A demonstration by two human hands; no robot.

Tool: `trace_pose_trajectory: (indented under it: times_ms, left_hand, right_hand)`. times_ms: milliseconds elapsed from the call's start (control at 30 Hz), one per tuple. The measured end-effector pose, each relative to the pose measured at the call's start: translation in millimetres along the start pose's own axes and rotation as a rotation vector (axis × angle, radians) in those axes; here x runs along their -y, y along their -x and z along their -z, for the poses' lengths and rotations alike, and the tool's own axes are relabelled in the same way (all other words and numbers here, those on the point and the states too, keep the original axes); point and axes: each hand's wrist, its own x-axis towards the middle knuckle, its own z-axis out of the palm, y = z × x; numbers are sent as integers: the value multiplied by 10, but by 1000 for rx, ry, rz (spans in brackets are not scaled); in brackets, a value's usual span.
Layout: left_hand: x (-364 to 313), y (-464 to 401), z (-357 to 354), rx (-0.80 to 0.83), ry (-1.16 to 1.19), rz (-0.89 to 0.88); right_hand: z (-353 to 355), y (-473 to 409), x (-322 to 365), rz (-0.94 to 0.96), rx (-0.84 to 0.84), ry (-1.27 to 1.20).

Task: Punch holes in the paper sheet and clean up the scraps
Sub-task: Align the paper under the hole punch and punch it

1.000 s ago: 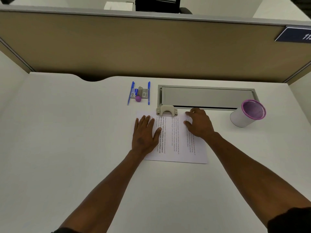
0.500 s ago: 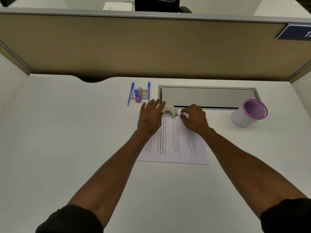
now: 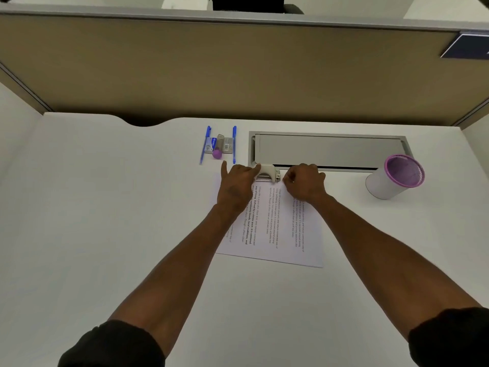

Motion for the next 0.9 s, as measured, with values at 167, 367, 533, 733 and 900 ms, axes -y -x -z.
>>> trace_pose_trajectory:
  times_ms: [167, 367, 533, 733, 900]
  left_hand:
    - [1, 4, -22, -13, 9, 9]
    - [-6, 6, -27, -14, 2, 10]
    - [-12, 120, -41, -157, 68, 33]
    - [32, 502, -131, -325, 167, 30]
    - [101, 772, -130, -157, 210, 42]
  right_hand:
    - [-30, 68, -2, 37, 40, 12]
    - [-40, 154, -20, 55, 46, -10]
    - [-51, 226, -34, 61, 47, -23]
    - [-96, 366, -7, 105, 49, -60]
    - [-177, 522, 45, 151, 49, -48]
